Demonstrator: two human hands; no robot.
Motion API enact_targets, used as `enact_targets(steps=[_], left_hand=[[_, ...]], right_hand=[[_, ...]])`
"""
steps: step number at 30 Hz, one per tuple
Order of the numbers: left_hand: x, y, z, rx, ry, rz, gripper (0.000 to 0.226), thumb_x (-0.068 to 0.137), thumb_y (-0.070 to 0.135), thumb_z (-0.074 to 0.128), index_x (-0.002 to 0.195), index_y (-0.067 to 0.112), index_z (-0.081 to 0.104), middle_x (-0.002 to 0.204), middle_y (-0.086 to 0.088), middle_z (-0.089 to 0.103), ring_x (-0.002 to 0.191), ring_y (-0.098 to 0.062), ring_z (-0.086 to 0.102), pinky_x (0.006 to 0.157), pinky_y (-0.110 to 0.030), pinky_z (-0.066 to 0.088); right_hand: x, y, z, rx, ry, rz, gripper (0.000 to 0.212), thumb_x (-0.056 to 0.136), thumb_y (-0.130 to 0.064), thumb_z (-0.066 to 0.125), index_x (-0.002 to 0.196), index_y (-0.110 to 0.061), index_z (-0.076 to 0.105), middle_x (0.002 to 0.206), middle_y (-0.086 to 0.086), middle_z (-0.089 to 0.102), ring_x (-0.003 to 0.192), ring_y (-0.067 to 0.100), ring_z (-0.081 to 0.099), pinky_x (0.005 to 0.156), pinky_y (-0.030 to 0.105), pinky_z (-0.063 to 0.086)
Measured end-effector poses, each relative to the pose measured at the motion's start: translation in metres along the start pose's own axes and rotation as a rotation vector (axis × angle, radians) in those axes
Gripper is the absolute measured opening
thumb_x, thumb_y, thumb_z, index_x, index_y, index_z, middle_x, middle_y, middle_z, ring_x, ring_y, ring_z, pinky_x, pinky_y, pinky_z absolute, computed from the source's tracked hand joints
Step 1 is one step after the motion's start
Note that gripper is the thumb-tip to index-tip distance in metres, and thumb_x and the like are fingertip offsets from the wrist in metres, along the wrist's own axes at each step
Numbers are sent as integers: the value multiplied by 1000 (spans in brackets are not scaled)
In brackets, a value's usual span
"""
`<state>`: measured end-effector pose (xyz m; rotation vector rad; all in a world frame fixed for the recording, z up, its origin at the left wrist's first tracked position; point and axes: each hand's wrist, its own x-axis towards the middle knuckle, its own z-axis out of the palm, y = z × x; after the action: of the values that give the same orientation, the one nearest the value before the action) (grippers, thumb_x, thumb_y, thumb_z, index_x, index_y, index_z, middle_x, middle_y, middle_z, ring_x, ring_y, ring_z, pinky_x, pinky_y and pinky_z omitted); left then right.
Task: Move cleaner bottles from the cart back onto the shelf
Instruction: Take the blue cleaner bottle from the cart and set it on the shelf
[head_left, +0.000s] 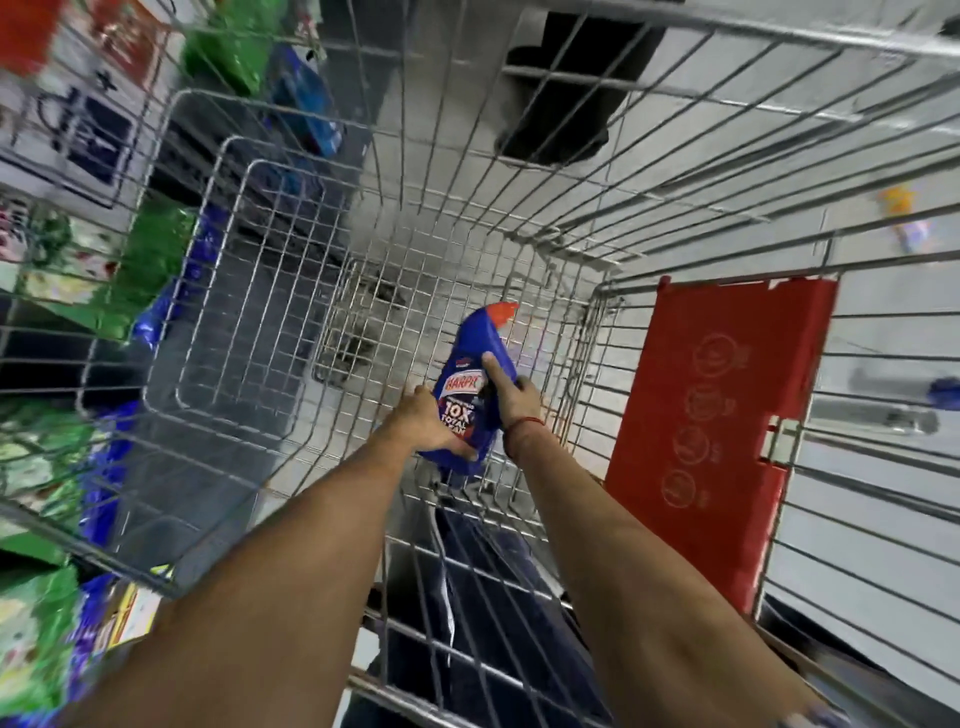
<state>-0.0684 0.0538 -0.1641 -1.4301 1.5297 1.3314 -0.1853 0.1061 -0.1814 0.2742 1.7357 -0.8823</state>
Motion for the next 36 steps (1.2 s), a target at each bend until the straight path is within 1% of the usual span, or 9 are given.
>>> enact_targets(steps=[3,9,14,17,20,24,27,30,36], left_hand=[[2,-9,-5,-154,-35,38,136,-1,66,79,123,19,49,120,-4,63,107,-22,59,100,-39,48],[-72,-5,-67,-409,48,185,70,34,38,90,97,23,64,104,-3,69,102,-23,62,100,-41,47],[-150,-19,-107,-706,268,311,67,40,32,90,99,22,62,101,-3,69,97,-23,64,93,-39,51],[-202,-38,-123,-882,430,395,77,34,41,91,101,17,62,93,2,72,83,-11,68,74,-22,57],[-255,-58,-132,-960,613,511,46,54,11,87,93,14,62,67,16,72,62,6,64,58,-6,49],[-312,-100,-138,-1038,882,574,45,53,11,85,92,19,65,73,14,74,76,-5,67,69,-15,55],[-346,-136,-146,-1086,1032,557,57,44,30,87,96,17,65,83,8,76,84,-13,70,81,-33,57],[-374,-166,-155,-1116,1178,551,80,33,47,87,100,10,64,97,-9,74,94,-27,69,90,-50,53],[-415,-209,-176,-1106,1355,578,61,37,39,83,93,25,61,94,-1,71,87,-20,66,90,-46,53]], right_hand=[[-12,-11,16,-16,-75,-49,53,66,-42,75,102,-7,59,109,20,68,96,33,66,89,48,54],[-73,-65,40,3,-270,-217,14,78,-26,69,79,-15,60,87,12,67,82,28,63,85,44,53],[-156,-117,74,-22,-422,-366,43,77,-31,69,101,3,61,92,19,66,80,28,64,72,35,57],[-210,-136,99,-43,-572,-452,35,82,-25,64,106,0,60,90,15,67,73,21,65,64,26,57],[-262,-143,130,-68,-738,-577,21,79,-21,66,94,-6,64,84,10,68,71,17,64,66,26,55],[-332,-139,171,-154,-945,-702,22,81,-16,65,99,-4,60,74,3,66,61,9,63,59,20,54],[-379,-132,202,-256,-1041,-819,25,76,-24,66,92,-6,60,73,5,63,63,10,59,59,20,53],[-417,-125,231,-339,-1142,-933,5,78,-23,65,74,-19,65,73,-6,69,72,12,61,73,29,53],[-467,-113,279,-481,-1293,-1108,19,78,-25,62,96,-21,60,100,8,64,95,20,58,95,42,47]])
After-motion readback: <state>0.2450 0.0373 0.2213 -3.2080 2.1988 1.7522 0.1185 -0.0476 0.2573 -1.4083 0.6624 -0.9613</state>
